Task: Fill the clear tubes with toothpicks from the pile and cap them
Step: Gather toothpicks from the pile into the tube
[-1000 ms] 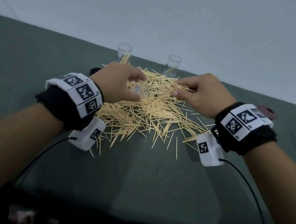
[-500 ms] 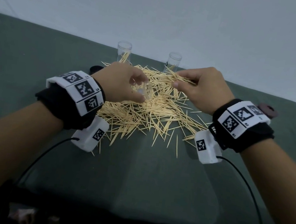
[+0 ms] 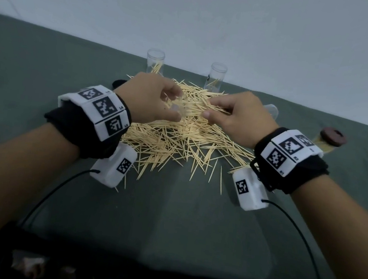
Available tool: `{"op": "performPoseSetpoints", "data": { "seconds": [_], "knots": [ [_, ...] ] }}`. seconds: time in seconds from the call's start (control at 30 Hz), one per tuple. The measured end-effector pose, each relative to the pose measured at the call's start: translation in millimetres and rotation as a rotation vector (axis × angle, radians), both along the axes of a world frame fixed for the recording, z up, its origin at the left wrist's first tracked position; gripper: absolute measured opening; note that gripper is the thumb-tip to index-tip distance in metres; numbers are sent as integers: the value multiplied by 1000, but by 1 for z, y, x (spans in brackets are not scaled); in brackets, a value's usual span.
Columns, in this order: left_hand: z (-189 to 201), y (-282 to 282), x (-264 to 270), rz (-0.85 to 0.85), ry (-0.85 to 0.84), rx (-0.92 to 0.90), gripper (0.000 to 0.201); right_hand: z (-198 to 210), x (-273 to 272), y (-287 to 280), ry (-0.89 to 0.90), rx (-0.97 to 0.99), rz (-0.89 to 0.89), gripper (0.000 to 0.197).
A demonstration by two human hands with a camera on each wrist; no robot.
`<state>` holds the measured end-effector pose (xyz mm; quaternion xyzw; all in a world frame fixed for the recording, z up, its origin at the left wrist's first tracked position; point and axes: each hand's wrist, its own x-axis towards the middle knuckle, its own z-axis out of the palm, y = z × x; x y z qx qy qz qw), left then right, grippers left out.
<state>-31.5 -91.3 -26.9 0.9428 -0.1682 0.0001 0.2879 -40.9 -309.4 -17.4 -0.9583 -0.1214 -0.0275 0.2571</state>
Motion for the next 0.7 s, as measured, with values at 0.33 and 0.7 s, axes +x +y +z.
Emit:
{"op": "performPoseSetpoints", "data": {
  "seconds": [0.33,0.7],
  "knots": [
    [-6,-10,-2,-54,-27,-62,60,-8,0,4,27,-51,112,24],
    [-7,-12,-3,-55,18,-160,58,-17,6,4,-38,-24,170,20]
  ]
}}
